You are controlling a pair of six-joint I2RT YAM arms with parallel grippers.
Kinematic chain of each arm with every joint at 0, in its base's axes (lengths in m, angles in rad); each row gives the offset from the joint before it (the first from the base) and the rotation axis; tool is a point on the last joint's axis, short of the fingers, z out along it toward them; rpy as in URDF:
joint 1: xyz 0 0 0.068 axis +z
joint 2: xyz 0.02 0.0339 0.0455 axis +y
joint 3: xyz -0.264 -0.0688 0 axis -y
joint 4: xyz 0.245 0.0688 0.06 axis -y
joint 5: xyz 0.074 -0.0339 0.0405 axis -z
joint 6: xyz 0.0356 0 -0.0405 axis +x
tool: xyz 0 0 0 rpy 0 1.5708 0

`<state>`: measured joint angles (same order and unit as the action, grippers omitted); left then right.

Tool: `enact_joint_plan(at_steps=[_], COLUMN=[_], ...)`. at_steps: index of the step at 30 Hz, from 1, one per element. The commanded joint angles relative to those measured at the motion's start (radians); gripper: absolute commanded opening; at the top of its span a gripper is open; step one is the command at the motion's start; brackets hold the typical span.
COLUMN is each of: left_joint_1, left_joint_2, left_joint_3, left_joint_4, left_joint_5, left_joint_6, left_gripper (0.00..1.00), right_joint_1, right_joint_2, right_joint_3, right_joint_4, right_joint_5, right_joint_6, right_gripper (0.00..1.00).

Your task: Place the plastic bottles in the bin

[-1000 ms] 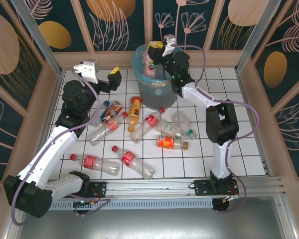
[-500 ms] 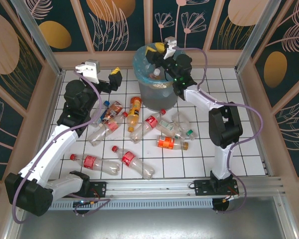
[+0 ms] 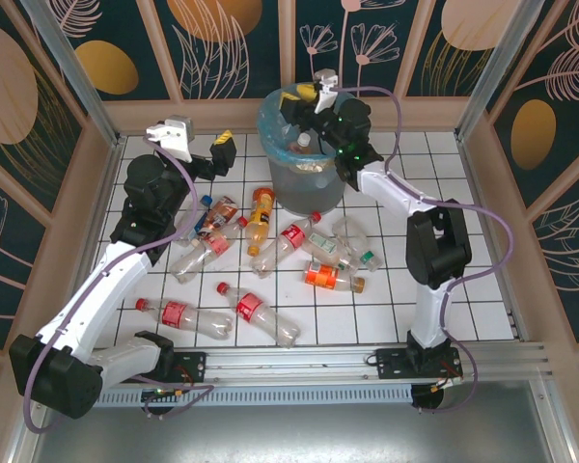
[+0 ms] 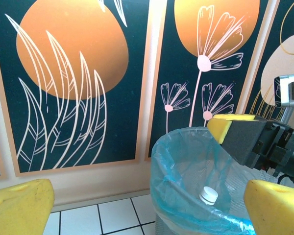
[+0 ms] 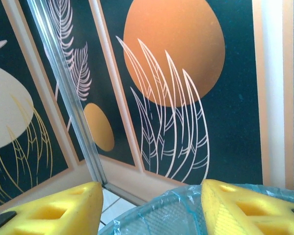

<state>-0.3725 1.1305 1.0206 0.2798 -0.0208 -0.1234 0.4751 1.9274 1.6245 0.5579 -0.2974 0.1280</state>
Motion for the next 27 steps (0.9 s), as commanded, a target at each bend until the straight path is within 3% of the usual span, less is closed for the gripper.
enact_joint_plan(at_steps=[1, 7, 13, 20, 27], left_joint_1=[-0.003, -0.003, -0.003, -0.003, -0.003], left_joint_2=[-0.003, -0.006, -0.005, 0.004, -0.002], left_joint_3=[0.008, 0.013, 0.021, 0.085, 0.099], left_joint_4=[0.000, -0.011, -0.023, -0.165, -0.456], left_joint_5=[-0.021, -0.040, -0.051, -0.070, 0.027], left_joint_6=[0.021, 0.030, 0.030, -0.038, -0.170], left_gripper=[0.99, 0.99, 0.99, 0.99, 0.99], right_joint_1=[0.041, 0.145, 0.179, 0.255, 0.366], right_joint_2=[-0.098, -0.139, -0.214, -0.367, -0.464], right_joint_3=[0.095, 0.219, 0.209, 0.012, -0.203], right_joint_4=[-0.131, -0.439, -0.586, -0.630, -0.701], right_joint_5=[0.005, 0.130, 0.180, 0.090, 0.114], right_joint_6=[-0.081, -0.224, -0.170, -0.207, -0.234], right_gripper=[0.56, 0.57, 0.57, 0.56, 0.54])
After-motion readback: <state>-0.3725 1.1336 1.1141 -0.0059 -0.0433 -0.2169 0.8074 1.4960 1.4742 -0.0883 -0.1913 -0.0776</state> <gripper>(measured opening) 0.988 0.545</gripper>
